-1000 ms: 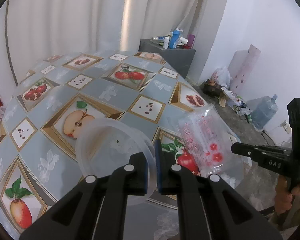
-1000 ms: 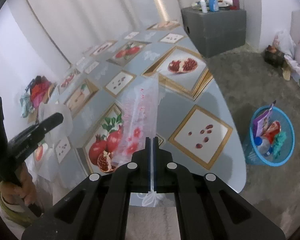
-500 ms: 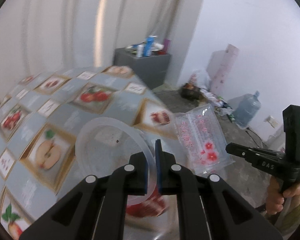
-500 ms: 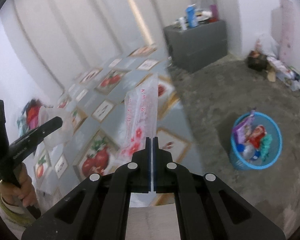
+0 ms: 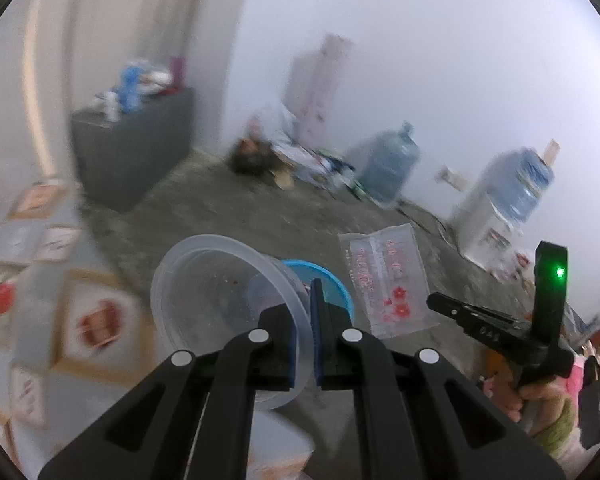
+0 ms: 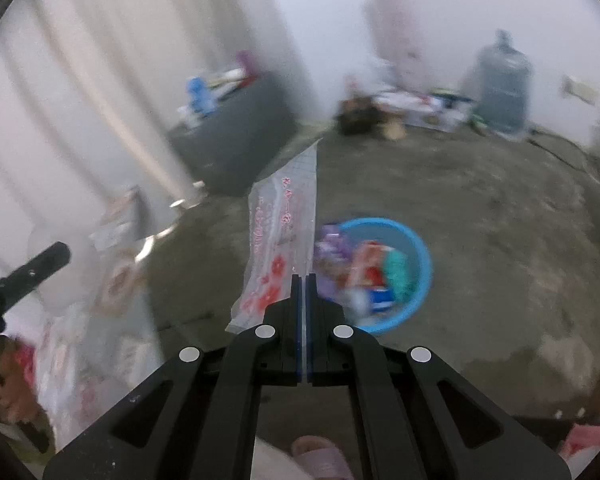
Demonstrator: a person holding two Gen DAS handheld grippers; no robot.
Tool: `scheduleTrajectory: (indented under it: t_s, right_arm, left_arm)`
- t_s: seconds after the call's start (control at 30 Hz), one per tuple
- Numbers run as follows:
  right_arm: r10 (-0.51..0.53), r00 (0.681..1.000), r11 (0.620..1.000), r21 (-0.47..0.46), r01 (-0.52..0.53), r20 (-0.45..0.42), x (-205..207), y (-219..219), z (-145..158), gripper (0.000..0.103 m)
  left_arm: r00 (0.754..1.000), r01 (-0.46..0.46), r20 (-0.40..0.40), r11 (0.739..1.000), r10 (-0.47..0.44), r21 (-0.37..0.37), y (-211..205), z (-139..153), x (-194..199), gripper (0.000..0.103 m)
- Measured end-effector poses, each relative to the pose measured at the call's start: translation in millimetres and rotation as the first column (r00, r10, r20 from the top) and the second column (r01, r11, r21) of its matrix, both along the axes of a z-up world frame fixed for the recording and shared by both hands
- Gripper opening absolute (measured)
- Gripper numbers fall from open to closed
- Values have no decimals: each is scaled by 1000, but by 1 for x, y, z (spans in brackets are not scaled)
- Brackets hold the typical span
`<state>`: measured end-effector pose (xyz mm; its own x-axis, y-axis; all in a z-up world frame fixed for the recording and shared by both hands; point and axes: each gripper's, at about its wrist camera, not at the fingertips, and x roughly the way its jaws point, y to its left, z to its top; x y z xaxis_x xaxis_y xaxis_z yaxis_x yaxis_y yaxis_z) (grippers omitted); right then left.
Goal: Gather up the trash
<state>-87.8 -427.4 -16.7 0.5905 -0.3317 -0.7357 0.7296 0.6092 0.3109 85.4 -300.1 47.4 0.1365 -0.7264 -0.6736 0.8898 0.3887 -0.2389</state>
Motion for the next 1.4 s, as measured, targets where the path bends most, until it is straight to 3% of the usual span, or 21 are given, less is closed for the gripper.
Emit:
scheduleTrajectory:
  t_s: [0.23,0.47,0.53,0.57,0.6,0.63,0.73,0.83,1.0,1.1,1.17,1.3,1.4]
  right_arm:
    - [-121,992,985,115,125,-44,-9,-53,-60,0]
    - [-170,983,949,256,182,-69,10,-95,-117,1]
    - [-160,985,937,305,170,-59,21,-109,-139,6]
    - [-159,985,928,331,170,-60,23,-114,-149,16]
    - [-160,984,920,350,177,-77,27,-120,-161,23]
    - [-168,978,914,352,201,-120,31,-126,-177,32]
    - [-207,968,890,383,246,-142,24,-132,-193,32]
    - [-236,964,885,383,264,-119,7,-127,-186,33]
    - [-245,963,907,325,269,-112,-11,-121,-165,36]
    - [-248,964,927,267,264,-94,-21,-116,-146,39]
    - [-229,971,953,187,238,-70,-25,-100,-115,42]
    - [-141,990,989,33,141,-21,-15,-66,-61,60]
    - [-49,999,993,-104,50,13,-7,-28,-14,78]
  left_arm:
    - [987,133,-105,980,-118,146,-109,-51,-4,6]
    - [975,213,-126,937,-185,278,-199,-108,-9,7]
    - [971,231,-135,920,-198,317,-225,-125,-9,24]
    - [972,228,-131,916,-194,331,-232,-133,-8,53]
    - [977,210,-113,912,-182,351,-242,-141,-6,67]
    - [981,192,-93,915,-170,355,-246,-145,-5,67]
    - [986,164,-85,912,-143,375,-256,-153,-3,67]
    - [985,163,-106,927,-135,337,-242,-145,-1,69]
    - [989,149,-33,945,-146,292,-216,-114,1,70]
    - [990,137,-5,962,-140,237,-190,-83,1,70]
    - [991,128,16,973,-133,192,-169,-60,-1,71]
    - [992,92,73,991,-99,99,-112,-13,-7,82]
    - [994,18,110,1000,-21,25,-54,21,-8,94]
